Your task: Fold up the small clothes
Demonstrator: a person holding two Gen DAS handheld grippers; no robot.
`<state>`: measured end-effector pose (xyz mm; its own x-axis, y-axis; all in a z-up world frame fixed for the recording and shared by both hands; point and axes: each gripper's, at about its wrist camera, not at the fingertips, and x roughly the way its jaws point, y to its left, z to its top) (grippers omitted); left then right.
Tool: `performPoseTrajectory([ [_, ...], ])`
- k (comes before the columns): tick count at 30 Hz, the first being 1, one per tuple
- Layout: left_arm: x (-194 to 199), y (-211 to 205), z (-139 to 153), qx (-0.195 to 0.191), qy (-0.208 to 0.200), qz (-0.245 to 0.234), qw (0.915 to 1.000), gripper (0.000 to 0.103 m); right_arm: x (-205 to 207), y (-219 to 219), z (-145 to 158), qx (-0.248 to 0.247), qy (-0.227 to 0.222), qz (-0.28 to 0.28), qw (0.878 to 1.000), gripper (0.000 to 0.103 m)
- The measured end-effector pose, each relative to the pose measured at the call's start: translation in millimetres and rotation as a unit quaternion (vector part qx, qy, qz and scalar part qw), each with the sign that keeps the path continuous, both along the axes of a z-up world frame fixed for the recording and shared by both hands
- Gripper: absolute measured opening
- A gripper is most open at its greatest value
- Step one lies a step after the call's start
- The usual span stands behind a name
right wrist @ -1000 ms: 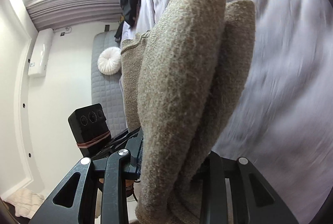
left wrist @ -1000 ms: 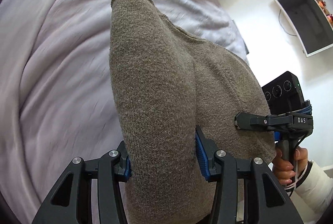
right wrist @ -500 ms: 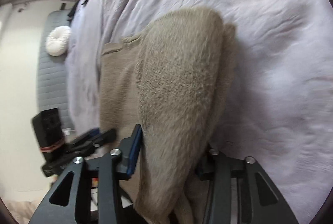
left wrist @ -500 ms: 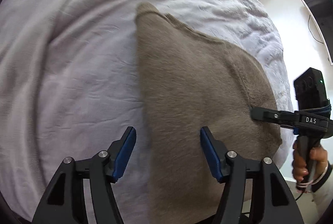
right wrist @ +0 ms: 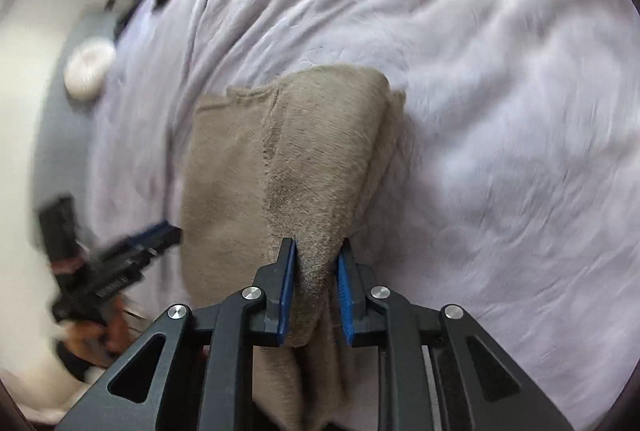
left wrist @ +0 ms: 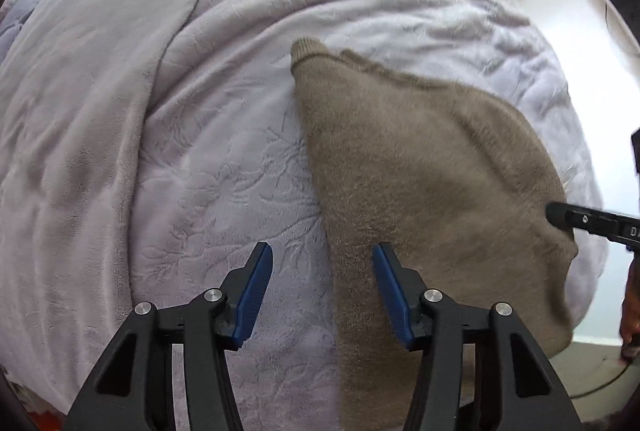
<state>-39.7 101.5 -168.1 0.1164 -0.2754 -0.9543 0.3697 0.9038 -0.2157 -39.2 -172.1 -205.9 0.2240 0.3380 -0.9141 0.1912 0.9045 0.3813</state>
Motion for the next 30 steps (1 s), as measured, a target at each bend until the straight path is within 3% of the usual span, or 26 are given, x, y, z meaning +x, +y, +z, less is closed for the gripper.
performPoseTrajectory([
  [1,-0.8,0.8,-3.4,-0.003,0.007,0.002,1.0,0.056,2.6,2.0,-9.6,-0.039,0.012,0.015,0.999,0.019],
  [3,-2.0,1.4,-6.3,-0.013,0.019,0.012,0.9997,0.056,0.4,-4.6,-29.2,-0.069,0.034,0.023,0.997,0.017],
  [6,-5.4,-2.2,-0.9,0.003,0.01,0.0,0.9999,0.056,-5.4,-21.7,-34.7,-0.018,0.044,-0.033,0.998,0.017],
  [9,-7.8,-1.3,2.0,0.011,0.012,-0.006,0.9999,0.056,-14.2,-28.5,-23.8,-0.024,0.049,-0.052,0.997,0.017],
  [14,-15.8,4.2,8.9,0.009,0.02,-0.018,0.9996,0.056,-31.4,-16.5,7.4,-0.005,0.026,-0.057,0.998,0.017],
  [18,-28.3,7.6,8.7,0.009,0.032,-0.038,0.9987,0.056,-31.5,23.1,27.4,0.016,0.002,-0.015,1.0,0.017],
  [23,-44.1,5.4,3.7,0.022,0.04,-0.064,0.9969,0.056,-36.1,61.3,13.5,0.01,0.022,0.043,0.999,0.017],
  [30,-62.7,2.7,-11.4,0.04,0.064,-0.097,0.9924,0.056,-51.6,58.6,-14.9,0.004,0.062,0.009,0.998,0.015],
])
